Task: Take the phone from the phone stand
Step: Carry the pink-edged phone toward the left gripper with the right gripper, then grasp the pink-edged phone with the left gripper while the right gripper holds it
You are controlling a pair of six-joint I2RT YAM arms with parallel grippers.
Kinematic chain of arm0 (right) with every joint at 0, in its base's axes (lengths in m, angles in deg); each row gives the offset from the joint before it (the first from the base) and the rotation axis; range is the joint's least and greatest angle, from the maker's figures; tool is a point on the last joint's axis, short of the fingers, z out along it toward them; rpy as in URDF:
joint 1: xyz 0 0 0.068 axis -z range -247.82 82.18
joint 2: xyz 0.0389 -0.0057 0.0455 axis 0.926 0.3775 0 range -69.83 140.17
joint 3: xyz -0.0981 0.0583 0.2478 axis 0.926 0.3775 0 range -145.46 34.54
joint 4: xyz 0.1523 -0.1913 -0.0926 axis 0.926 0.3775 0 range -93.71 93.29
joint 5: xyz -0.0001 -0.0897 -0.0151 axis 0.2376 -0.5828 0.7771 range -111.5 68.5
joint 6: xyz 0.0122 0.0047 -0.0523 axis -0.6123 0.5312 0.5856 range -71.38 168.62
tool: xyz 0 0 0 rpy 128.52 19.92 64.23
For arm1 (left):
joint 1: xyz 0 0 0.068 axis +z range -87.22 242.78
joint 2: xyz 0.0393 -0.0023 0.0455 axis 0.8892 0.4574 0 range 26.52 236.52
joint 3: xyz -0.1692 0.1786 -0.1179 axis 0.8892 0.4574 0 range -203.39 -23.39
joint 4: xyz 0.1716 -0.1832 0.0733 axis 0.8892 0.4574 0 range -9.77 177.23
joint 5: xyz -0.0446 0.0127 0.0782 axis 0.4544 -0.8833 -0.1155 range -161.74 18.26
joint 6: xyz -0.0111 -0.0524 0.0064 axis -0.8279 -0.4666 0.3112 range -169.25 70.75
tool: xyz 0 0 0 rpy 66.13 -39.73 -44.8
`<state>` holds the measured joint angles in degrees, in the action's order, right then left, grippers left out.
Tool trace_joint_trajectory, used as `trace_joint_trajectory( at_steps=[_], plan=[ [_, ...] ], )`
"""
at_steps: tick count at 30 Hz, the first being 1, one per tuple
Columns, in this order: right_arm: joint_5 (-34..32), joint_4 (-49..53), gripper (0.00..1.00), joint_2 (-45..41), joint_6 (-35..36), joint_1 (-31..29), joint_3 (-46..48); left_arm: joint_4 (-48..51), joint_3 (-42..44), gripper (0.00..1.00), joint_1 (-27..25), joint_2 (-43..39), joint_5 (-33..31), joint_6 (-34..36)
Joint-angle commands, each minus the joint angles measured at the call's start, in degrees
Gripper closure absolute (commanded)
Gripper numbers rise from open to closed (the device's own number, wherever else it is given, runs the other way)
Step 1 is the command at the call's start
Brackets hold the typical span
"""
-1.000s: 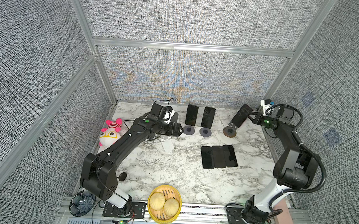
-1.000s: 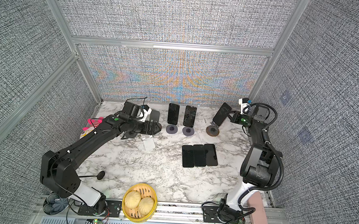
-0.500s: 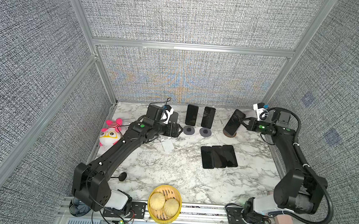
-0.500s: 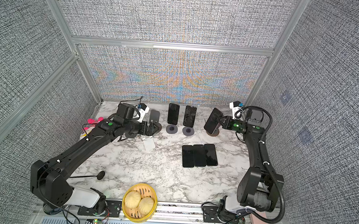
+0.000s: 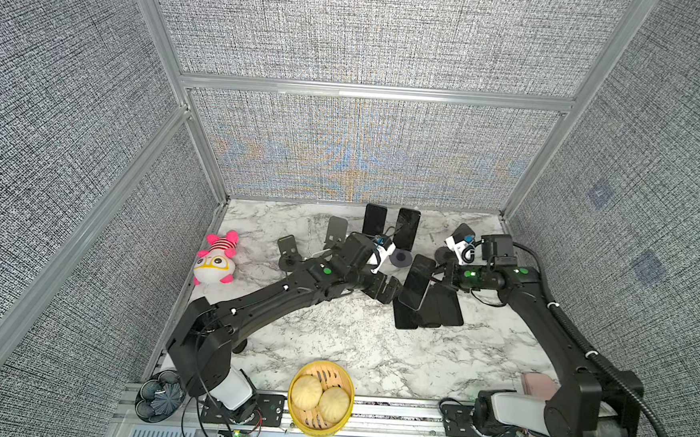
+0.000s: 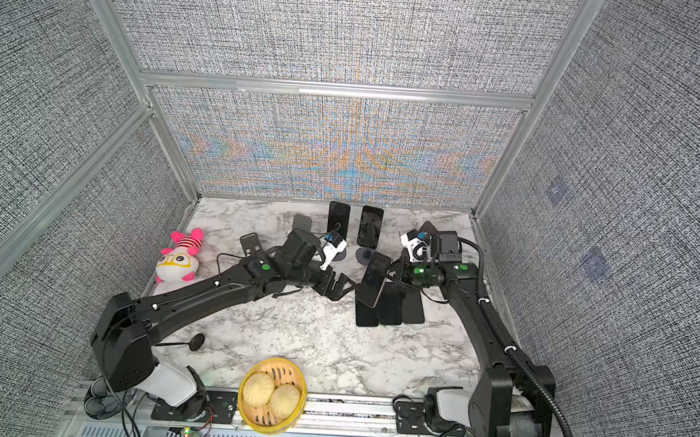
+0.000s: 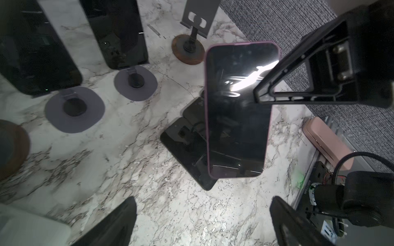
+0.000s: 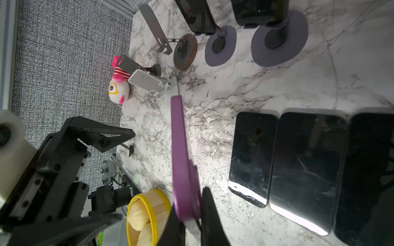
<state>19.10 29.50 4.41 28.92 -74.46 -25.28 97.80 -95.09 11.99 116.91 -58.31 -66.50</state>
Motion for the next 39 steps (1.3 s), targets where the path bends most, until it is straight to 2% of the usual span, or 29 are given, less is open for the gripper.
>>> trace_joint_trajectory(
  at_steps=[1, 12, 22, 29, 39],
  plan=[
    [0.17, -1.98, 1.0, 0.59, -3.66, -1.79, 0.01, -1.3, -1.9, 0.01, -1.91, 2.52, -1.49, -0.56],
    [1.05, -6.09, 1.0, 3.37, -6.07, -6.61, -0.82, 2.18, -6.59, 0.01, -3.63, 9.2, -3.55, -1.24],
    [1.3, -6.84, 1.0, 3.72, -6.32, -7.43, -0.78, 2.04, -6.87, 0.02, -3.62, 10.13, -4.82, -2.52],
    [1.47, -6.67, 1.0, 4.07, -6.03, -7.52, -1.25, 1.69, -6.7, 0.15, -3.63, 10.17, -5.07, -3.12],
    [1.74, -6.74, 1.0, 4.5, -5.51, -7.65, -1.36, 1.05, -6.72, 0.41, -3.62, 10.48, -5.5, -4.23]
  ],
)
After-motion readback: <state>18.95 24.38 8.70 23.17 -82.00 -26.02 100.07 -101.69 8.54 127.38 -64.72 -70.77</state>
